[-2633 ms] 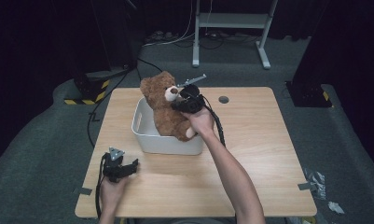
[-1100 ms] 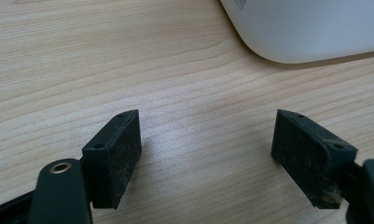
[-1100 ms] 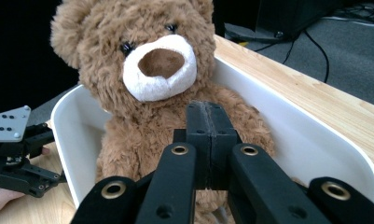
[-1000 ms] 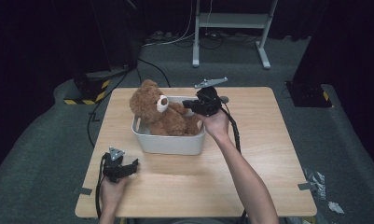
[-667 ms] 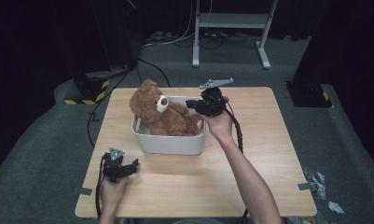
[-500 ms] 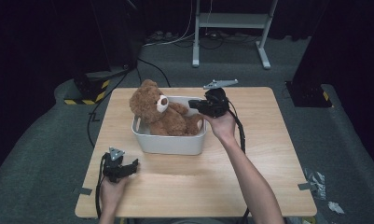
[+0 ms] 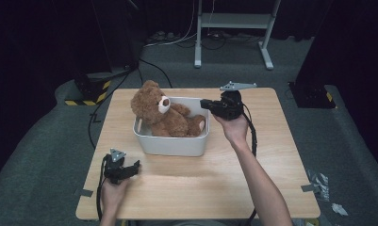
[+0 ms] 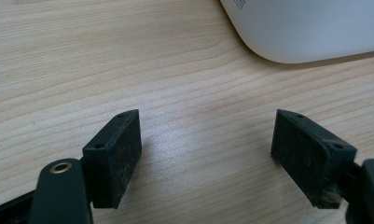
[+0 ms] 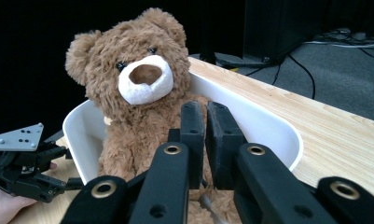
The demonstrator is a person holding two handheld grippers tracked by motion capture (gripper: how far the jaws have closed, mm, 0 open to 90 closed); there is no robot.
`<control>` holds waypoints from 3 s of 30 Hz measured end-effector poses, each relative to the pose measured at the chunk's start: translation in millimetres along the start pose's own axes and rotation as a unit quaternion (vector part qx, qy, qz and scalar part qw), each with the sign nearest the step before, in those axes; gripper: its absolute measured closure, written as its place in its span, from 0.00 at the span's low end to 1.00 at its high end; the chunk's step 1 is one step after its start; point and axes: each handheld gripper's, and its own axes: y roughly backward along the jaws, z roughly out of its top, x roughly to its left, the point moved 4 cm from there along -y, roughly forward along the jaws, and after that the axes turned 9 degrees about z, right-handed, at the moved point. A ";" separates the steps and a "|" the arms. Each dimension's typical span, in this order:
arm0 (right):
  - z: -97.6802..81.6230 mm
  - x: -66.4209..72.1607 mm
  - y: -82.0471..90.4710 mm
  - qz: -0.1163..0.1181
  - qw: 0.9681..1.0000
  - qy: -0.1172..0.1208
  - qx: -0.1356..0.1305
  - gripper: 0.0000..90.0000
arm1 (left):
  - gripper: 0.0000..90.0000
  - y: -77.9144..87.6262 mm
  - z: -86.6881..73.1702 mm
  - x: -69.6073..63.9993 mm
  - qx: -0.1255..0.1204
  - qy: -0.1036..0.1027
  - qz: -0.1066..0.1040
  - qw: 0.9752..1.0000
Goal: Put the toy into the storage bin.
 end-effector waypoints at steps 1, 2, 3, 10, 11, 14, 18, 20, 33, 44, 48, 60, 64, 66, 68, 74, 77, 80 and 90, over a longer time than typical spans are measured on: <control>-0.7 -0.7 1.4 0.000 1.000 -0.003 -0.002 0.94 | 0.27 0.0 0.0 -0.1 -0.001 -0.001 0.000 1.000; -1.5 -1.3 2.8 0.000 1.000 -0.005 -0.003 0.93 | 0.27 0.0 0.1 -0.1 -0.001 -0.002 0.000 1.000; -2.3 -1.5 4.3 0.000 1.000 -0.007 -0.005 0.92 | 0.27 0.0 0.0 0.1 0.000 0.000 0.000 1.000; -3.4 -2.9 15.9 -0.008 1.000 -0.006 -0.023 0.83 | 0.26 -0.1 0.0 0.1 0.000 0.000 0.000 1.000; -3.9 -3.6 17.5 -0.008 1.000 -0.005 -0.025 0.82 | 0.26 0.0 0.0 0.2 0.001 0.000 0.001 1.000; -6.4 -5.1 21.8 -0.009 0.999 -0.008 -0.032 0.79 | 0.26 -0.1 0.0 0.2 0.001 0.000 0.000 1.000; -9.3 -5.6 27.9 -0.012 0.999 -0.017 -0.040 0.74 | 0.26 -0.1 0.0 0.3 0.000 0.000 0.000 1.000; -10.9 -6.8 31.8 -0.016 0.999 -0.011 -0.042 0.70 | 0.26 -0.1 0.0 0.3 0.001 0.000 0.000 1.000; -29.3 -10.4 61.7 -0.044 0.997 -0.010 -0.058 0.57 | 0.26 -0.4 0.0 0.3 -0.001 0.001 0.000 1.000; -39.4 -10.1 81.0 -0.064 0.996 -0.006 -0.067 0.53 | 0.26 -0.3 0.0 0.5 0.000 0.001 0.000 1.000; -43.4 -10.5 86.5 -0.064 0.995 -0.008 -0.072 0.53 | 0.26 -0.1 -0.2 0.7 0.000 0.002 0.002 1.000; -54.3 -10.1 98.1 -0.066 0.995 -0.009 -0.080 0.52 | 0.26 -0.2 -0.2 0.6 0.000 0.002 0.002 1.000; -58.1 -10.6 100.9 -0.067 0.994 -0.011 -0.081 0.52 | 0.26 -0.2 -0.1 0.6 0.000 0.002 0.002 1.000; -59.8 -10.5 102.2 -0.068 0.994 -0.011 -0.080 0.52 | 0.26 -0.2 -0.1 0.6 -0.001 0.002 0.001 1.000; -61.7 -10.1 103.7 -0.068 0.994 -0.013 -0.081 0.51 | 0.26 -0.2 -0.2 0.6 0.000 0.002 0.001 1.000; -67.5 -10.3 107.0 -0.068 0.994 -0.016 -0.083 0.51 | 0.26 -0.2 -0.1 0.6 0.000 0.002 0.002 1.000; -70.5 -10.7 108.6 -0.068 0.994 -0.016 -0.086 0.51 | 0.26 -0.2 -0.2 0.6 0.000 0.002 0.001 1.000; -73.6 -11.4 110.7 -0.070 0.993 -0.019 -0.089 0.51 | 0.26 -0.2 -0.2 0.6 0.000 0.002 0.001 1.000; -83.4 -14.6 118.8 -0.073 0.992 -0.025 -0.095 0.51 | 0.26 -0.2 -0.2 0.6 0.000 0.002 0.001 1.000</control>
